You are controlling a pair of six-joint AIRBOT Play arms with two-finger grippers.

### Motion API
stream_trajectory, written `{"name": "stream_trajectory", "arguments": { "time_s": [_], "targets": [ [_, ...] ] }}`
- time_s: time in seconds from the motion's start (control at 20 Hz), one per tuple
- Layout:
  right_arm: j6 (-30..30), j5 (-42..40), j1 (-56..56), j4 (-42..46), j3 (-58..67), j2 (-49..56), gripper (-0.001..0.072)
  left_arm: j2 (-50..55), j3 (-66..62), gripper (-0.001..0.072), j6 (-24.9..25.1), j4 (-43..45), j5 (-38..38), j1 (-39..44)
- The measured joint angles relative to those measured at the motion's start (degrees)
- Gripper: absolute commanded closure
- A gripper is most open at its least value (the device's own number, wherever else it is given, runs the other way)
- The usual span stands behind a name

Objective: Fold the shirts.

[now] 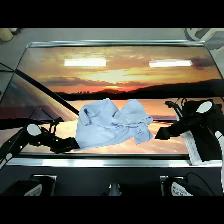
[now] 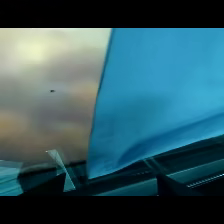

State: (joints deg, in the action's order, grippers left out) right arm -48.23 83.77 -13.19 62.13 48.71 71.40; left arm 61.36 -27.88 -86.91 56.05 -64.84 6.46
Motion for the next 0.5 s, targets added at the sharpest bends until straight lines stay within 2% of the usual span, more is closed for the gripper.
{"name": "stream_trajectory", "arguments": {
  "time_s": [0.1,0.15,0.2,0.25,0.3,0.35,0.4,0.5],
  "targets": [
    [0.4,-1.7,0.0,-1.4,-2.3,0.0,0.0019,0.0,1.2,0.0053,0.0,-3.0,2.6,2.3],
    [0.7,-2.6,0.0,-1.9,-3.2,0.0,0.0019,-0.1,1.6,0.0113,0.0,-4.1,4.4,3.4],
    [1.2,-3.7,-0.1,-2.4,-4.2,0.0,0.0018,-0.1,1.9,0.0114,0.0,-5.1,6.4,4.4],
    [2.0,-4.7,-0.1,-3.3,-5.1,0.0,0.001,0.0,2.0,0.0213,0.0,-6.1,8.2,5.4],
    [3.0,-5.7,-0.1,-4.5,-6.1,0.0,0.001,-0.1,2.3,0.0454,-0.3,-6.6,10.9,6.4],
    [4.1,-6.7,-0.1,-5.8,-6.9,0.0,0.001,0.2,2.4,0.0624,-1.0,-6.5,13.0,7.1],
    [5.2,-8.0,-0.1,-7.3,-7.8,0.0,0.001,0.1,2.5,0.0678,-1.7,-6.4,14.6,7.5],
    [6.7,-10.6,-0.1,-9.4,-8.9,0.0,0.001,0.0,2.5,0.0679,-2.9,-7.7,16.6,8.2]
  ]
}}
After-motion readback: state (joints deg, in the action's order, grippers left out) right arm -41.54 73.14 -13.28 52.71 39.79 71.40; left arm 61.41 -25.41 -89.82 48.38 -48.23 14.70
